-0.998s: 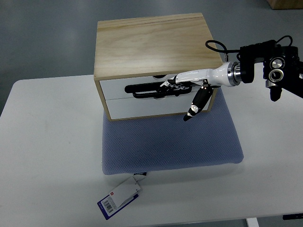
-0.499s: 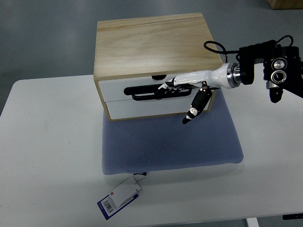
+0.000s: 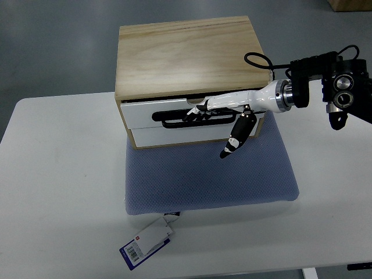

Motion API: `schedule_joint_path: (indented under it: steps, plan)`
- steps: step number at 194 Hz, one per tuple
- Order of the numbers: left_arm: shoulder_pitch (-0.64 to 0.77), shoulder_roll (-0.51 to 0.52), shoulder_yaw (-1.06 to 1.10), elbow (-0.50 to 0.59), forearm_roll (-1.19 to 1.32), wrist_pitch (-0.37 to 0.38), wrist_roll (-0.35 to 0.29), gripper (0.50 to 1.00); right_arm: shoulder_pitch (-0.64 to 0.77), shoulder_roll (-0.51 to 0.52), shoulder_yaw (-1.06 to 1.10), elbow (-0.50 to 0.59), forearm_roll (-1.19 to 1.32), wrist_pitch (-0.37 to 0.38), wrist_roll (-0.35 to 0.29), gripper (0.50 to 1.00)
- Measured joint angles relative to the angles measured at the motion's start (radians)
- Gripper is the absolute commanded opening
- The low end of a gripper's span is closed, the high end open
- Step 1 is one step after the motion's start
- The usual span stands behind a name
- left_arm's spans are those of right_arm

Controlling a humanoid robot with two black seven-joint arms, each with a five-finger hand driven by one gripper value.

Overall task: Open wood drawer with right hand
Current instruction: 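Pull the upper drawer toward the robot with the right hand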

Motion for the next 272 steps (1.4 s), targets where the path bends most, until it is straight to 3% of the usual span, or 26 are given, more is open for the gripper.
schedule_joint_path:
  steps: [137,272]
  plan:
    - [0.000,0.000,0.000,0.000,0.000,0.000,0.000,1.000,-0.002,-0.073,-0.002,0.108,0.140,0.000,-0.147,0.938]
    - [0.000,0.000,0.000,0.000,0.000,0.000,0.000,1.000,-0.001,-0.147,-0.005,0.179,0.268,0.000,-0.222,0.938]
